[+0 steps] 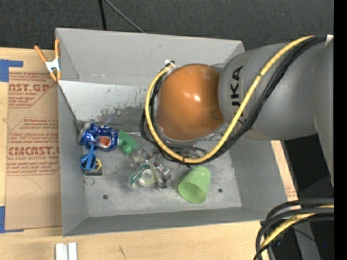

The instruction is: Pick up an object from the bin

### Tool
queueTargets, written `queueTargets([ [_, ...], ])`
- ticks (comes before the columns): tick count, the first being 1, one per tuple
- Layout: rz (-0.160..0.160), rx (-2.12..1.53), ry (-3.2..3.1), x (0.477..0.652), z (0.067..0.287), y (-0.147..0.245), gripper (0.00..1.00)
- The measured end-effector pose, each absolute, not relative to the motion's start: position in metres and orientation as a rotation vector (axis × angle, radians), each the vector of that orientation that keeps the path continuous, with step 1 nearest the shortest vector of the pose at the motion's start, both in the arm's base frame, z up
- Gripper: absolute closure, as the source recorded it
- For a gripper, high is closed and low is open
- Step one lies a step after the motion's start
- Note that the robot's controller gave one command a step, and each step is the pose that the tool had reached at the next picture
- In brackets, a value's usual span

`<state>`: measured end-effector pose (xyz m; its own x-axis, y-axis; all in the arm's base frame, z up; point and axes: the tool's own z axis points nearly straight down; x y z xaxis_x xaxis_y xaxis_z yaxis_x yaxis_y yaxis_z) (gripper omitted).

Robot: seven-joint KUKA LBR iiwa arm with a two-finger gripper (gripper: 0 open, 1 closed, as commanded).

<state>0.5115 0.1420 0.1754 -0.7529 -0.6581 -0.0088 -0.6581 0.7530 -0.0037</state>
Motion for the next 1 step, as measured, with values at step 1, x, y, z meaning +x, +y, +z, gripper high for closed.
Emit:
queueTargets([
  [1, 0.001, -1.102, 2.938, 0.5121, 0.1891, 0.1433, 1.00],
])
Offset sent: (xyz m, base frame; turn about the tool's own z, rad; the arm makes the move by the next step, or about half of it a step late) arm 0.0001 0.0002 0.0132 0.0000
